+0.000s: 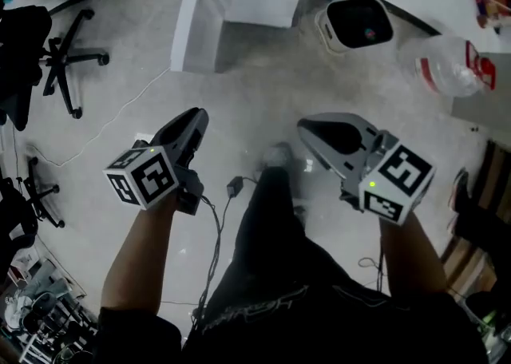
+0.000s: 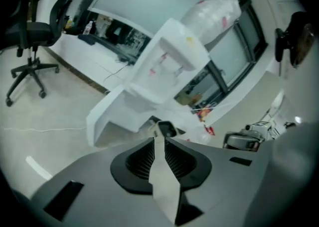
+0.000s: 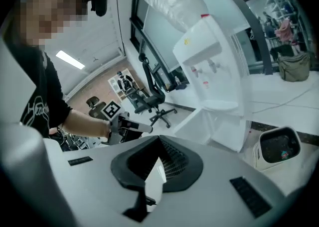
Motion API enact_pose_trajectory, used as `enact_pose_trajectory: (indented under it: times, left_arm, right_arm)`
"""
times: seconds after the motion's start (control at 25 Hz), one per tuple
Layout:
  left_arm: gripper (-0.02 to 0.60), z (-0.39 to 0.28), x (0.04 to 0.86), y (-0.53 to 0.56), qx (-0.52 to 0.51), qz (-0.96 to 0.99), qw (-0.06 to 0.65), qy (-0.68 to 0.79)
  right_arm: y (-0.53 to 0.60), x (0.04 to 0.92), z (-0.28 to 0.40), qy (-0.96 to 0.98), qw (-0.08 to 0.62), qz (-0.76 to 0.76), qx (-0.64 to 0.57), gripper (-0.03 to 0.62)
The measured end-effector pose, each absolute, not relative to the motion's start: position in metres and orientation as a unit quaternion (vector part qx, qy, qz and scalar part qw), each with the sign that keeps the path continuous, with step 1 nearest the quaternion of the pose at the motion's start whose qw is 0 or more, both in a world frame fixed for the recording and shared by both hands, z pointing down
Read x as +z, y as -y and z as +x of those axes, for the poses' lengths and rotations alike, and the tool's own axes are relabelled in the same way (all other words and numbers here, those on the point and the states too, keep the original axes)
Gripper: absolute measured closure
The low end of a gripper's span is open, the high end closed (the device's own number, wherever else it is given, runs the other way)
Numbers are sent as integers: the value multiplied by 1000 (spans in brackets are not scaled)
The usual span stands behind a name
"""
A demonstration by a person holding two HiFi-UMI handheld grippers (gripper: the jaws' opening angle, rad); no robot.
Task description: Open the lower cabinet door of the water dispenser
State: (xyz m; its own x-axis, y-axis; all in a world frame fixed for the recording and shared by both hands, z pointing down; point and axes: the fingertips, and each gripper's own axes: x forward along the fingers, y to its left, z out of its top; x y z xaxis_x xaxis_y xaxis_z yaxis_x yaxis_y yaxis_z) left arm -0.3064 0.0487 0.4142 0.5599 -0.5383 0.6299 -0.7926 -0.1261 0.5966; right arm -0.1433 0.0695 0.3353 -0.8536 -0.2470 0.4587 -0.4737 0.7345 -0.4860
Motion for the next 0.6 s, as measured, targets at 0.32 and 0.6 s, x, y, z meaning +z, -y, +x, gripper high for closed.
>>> enact_pose_trajectory:
  times: [0.32,0.6]
  left_arm:
    - [575,-209,176,-129,85,862,311,390]
    - [581,-158,14,-218,44,908,221,353]
  right_arm:
    - [-148,133,-116,955,112,181,205,582]
    - [-228,-6,-89,966,50,186,173,582]
